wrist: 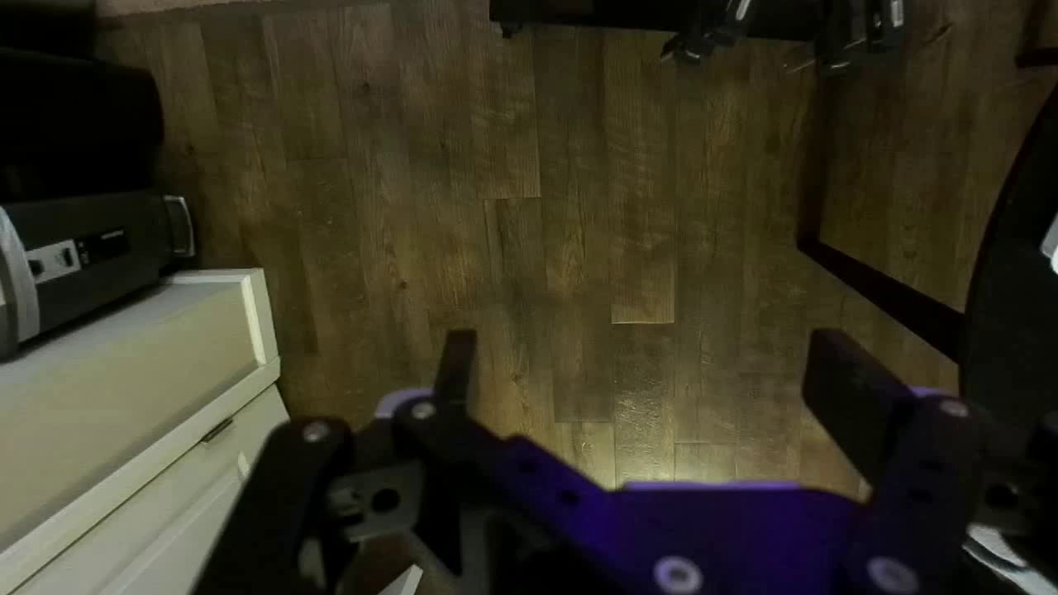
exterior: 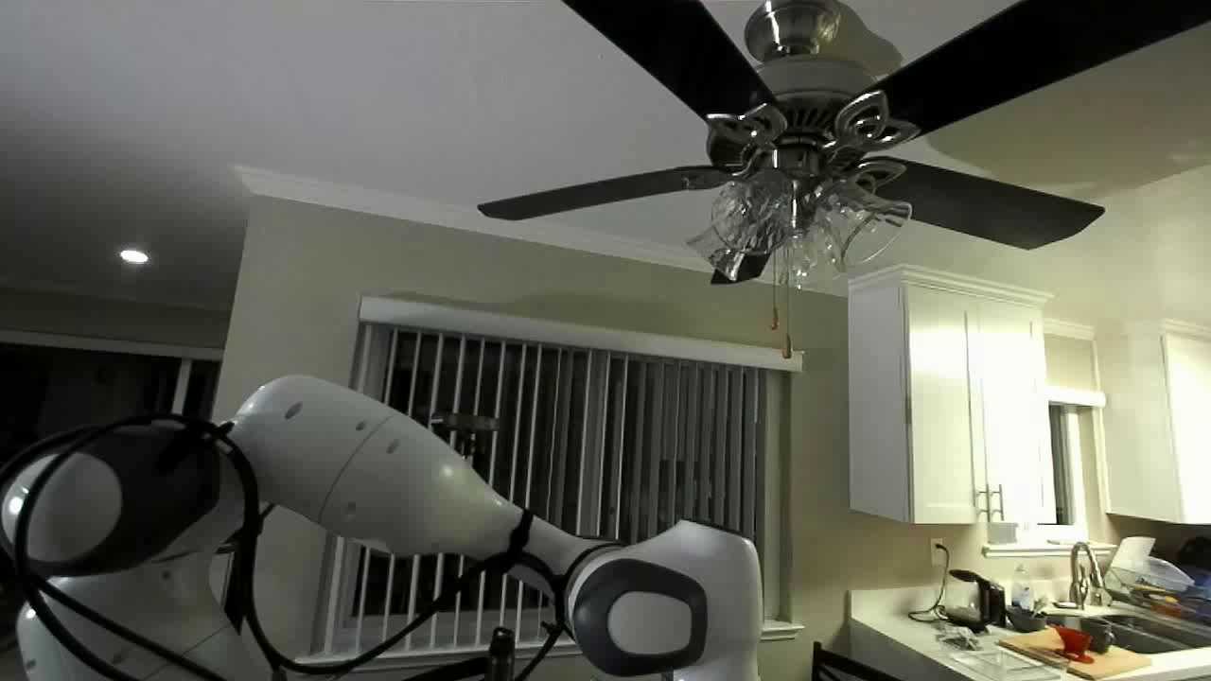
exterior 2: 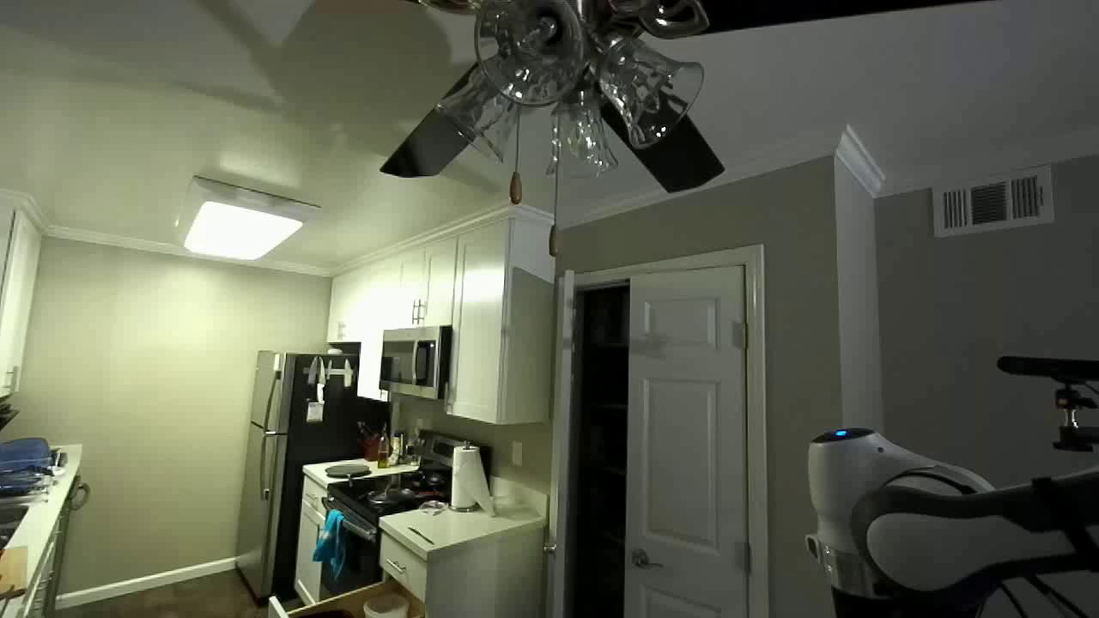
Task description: Switch on the light
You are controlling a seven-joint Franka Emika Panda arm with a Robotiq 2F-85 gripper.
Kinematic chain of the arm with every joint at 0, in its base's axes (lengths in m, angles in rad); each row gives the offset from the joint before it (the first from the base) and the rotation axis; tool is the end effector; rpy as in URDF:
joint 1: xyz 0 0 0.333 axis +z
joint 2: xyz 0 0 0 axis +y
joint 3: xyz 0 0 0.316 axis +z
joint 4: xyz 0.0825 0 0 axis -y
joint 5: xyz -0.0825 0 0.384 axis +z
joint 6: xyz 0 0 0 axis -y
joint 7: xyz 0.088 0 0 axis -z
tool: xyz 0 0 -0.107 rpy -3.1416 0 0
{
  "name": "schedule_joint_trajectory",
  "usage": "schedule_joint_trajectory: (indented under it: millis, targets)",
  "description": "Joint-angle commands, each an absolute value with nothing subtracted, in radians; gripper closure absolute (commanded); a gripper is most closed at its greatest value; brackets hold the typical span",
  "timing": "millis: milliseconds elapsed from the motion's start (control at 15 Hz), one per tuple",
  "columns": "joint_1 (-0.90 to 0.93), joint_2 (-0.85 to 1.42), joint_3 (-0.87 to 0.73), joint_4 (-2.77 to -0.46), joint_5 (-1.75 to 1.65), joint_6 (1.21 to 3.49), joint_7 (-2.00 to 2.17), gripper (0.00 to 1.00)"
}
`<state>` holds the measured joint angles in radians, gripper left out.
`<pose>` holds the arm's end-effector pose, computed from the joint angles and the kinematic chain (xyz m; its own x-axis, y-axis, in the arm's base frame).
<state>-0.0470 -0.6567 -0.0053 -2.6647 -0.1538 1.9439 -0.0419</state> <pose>0.3355 -0.0279 0.4341 0.9962 0.0465 -0.0734 0.0560 -0.9896 0.1326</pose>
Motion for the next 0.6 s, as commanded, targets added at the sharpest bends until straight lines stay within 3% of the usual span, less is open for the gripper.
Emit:
schedule_joint_trajectory:
  millis: [0, 533]
  targets:
    - [-0.041, -0.656, -0.010, -2.663, -0.157, 1.941, -0.039, 0.00]
    - [0.029, -0.682, 0.004, -2.668, -0.103, 2.031, -0.066, 0.00]
